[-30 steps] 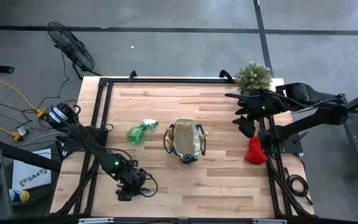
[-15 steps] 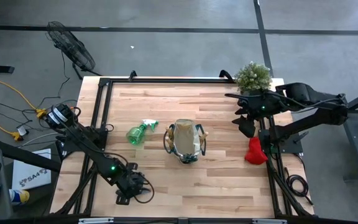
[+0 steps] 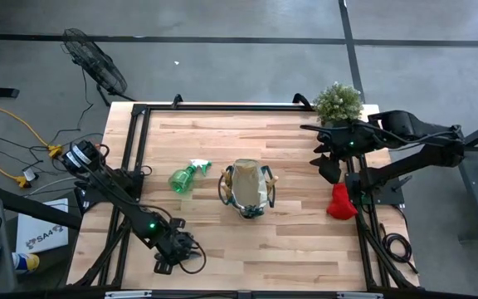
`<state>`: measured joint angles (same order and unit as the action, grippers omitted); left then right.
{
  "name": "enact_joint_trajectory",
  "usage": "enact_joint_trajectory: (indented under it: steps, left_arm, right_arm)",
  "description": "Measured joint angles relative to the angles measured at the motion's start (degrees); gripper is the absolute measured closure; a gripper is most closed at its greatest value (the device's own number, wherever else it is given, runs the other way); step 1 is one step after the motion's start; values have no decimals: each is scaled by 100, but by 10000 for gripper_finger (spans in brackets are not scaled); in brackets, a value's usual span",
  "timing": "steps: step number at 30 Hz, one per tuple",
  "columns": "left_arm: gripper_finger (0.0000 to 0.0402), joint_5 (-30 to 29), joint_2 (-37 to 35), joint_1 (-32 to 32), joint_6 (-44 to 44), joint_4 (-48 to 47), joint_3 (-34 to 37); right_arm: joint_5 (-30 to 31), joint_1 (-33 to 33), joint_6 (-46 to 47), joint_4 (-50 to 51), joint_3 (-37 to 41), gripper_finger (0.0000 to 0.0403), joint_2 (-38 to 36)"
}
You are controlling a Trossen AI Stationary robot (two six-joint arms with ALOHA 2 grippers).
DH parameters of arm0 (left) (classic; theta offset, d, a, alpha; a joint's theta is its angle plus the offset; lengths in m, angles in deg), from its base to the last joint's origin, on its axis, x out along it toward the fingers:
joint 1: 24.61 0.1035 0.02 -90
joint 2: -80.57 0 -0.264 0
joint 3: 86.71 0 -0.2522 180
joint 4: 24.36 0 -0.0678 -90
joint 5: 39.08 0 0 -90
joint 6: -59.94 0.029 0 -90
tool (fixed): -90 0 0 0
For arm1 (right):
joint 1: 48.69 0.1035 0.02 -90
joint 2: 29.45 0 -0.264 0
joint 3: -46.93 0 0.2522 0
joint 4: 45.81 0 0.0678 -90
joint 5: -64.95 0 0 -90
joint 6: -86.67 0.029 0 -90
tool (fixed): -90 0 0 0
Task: Pick & Place Garden tools in Gardening bag
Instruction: Put the green shears into the white gardening bag
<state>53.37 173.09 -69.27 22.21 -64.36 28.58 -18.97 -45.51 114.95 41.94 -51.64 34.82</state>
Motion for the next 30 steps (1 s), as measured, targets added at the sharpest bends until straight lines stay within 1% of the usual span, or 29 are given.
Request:
enact_joint_trajectory:
  steps: [18, 22, 30]
  left_arm:
    - [238, -159, 64, -2, -5, 51, -6]
    - [266, -186, 67, 0, -3, 27, -4]
    - [353, -146, 71, 2, -4, 31, -1]
  right_arm:
    - [-1, 0, -3, 9, 0, 206, 0]
    - [-1, 0, -3, 9, 0, 206, 0]
    - [-1, -2, -1, 9, 0, 206, 0]
